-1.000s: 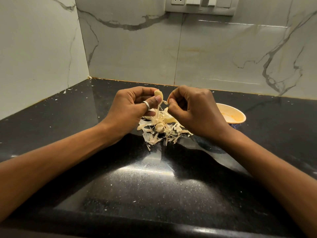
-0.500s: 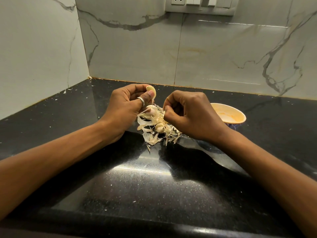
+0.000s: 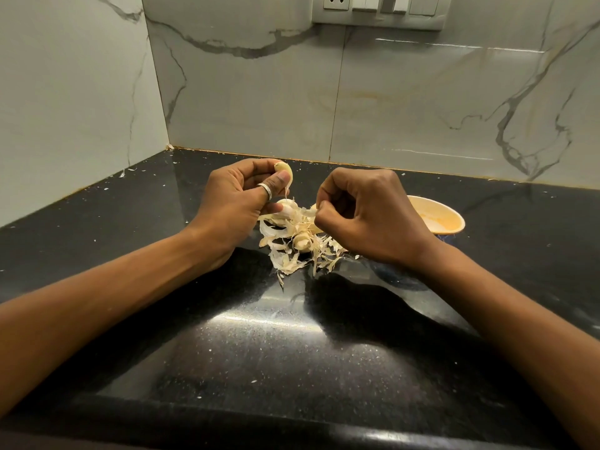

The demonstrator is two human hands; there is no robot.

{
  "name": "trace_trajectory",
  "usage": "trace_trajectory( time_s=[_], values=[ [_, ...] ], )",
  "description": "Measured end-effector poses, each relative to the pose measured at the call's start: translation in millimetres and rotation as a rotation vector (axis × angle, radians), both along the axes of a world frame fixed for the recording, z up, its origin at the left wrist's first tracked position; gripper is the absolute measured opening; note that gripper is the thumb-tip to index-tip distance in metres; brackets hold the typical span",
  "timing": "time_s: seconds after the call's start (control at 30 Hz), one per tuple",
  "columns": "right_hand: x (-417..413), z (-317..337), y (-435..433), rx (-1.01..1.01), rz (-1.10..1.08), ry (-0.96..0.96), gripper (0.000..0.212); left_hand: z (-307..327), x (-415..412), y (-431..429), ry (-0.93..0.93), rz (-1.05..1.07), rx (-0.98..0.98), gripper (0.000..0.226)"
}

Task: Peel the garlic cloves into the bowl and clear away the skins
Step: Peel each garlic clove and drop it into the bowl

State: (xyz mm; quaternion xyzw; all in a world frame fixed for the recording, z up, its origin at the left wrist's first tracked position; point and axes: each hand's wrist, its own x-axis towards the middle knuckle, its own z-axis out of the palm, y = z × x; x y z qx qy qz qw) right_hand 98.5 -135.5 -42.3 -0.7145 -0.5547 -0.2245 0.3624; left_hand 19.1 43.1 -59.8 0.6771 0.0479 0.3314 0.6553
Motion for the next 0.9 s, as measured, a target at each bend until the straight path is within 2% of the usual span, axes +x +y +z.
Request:
trace_trajectory(
  time_s=[0.33, 0.53, 0.7, 0.9],
  values=[
    [6.2, -0.4, -2.0, -0.050, -0.061, -0.100, 0.004, 1.6, -3.5, -4.5, 0.001, -0.061, 0.013, 0.017],
    [11.0, -2.7, -2.1, -0.098, -0.086, -0.123, 0.014, 0.5, -4.0, -3.8, 0.003, -0.079, 0.047, 0.018],
    [13.7, -4.4, -0.1, -0.080, -0.127, -0.158, 0.009, -1.2, -4.3, -4.5, 0.002, -0.098, 0.137, 0.025],
    [12.5, -2.6, 0.0, -0.020, -0.129, -0.163, 0.014, -5.0, -3.8, -3.7, -0.002, -0.144, 0.314, 0.028]
  ],
)
